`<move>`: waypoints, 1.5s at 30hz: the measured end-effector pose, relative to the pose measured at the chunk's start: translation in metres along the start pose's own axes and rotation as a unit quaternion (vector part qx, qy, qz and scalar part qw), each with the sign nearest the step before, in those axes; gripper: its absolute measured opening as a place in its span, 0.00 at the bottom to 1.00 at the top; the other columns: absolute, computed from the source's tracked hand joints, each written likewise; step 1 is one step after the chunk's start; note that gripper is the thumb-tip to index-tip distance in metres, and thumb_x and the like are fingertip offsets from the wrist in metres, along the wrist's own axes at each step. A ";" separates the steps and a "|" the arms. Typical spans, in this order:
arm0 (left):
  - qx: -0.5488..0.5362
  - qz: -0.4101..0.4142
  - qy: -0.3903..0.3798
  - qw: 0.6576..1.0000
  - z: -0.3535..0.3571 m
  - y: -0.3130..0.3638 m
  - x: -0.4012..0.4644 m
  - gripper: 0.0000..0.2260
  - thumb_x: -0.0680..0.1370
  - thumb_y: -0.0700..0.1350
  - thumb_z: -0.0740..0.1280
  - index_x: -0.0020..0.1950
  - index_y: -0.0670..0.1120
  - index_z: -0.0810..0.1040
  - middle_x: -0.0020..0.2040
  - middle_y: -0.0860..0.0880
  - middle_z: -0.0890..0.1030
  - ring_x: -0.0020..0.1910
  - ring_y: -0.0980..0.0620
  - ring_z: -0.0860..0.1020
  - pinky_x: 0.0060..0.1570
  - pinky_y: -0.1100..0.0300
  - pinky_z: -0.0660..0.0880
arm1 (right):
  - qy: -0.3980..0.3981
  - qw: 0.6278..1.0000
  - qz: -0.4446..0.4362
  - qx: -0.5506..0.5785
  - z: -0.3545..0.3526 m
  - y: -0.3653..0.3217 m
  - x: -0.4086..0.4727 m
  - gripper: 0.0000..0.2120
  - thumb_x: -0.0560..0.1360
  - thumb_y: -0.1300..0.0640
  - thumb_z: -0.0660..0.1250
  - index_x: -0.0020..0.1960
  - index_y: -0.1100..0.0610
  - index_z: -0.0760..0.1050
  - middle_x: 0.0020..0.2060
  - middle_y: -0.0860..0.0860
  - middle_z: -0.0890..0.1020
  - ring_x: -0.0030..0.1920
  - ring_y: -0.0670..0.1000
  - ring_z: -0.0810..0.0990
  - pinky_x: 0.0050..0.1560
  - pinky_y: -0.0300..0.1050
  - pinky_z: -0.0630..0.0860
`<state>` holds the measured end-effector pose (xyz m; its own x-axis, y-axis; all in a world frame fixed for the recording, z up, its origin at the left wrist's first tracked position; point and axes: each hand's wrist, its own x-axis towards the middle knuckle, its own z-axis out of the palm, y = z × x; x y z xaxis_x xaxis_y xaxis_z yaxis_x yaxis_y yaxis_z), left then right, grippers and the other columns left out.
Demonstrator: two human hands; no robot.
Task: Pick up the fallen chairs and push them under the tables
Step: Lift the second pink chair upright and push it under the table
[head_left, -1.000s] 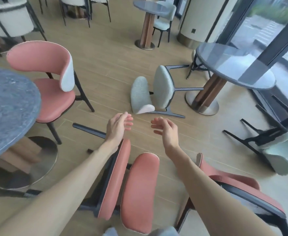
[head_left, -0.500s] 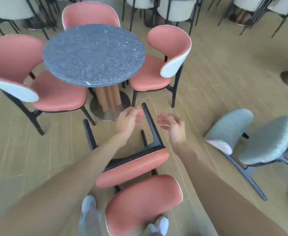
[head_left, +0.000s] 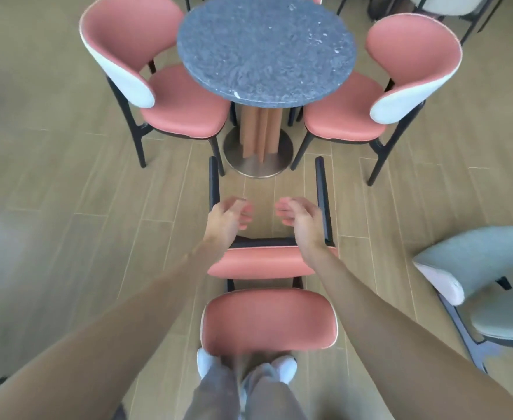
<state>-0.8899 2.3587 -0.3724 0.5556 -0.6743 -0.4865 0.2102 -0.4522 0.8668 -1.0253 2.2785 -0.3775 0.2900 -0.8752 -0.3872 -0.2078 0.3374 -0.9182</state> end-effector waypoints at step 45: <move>0.360 -0.151 -0.323 0.862 0.078 -0.303 0.114 0.13 0.78 0.45 0.67 0.58 0.39 0.80 0.52 0.41 0.83 0.46 0.44 0.82 0.54 0.47 0.80 | 0.343 0.857 0.311 0.226 0.016 0.364 -0.025 0.09 0.76 0.54 0.64 0.45 0.57 0.80 0.41 0.54 0.85 0.41 0.56 0.82 0.45 0.47 0.77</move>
<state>-0.9525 2.3731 -0.6988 -0.0507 -0.5410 -0.8395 -0.4166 -0.7525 0.5101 -1.0928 2.4290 -0.7029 -0.3955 -0.4222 -0.8157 0.3054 0.7771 -0.5503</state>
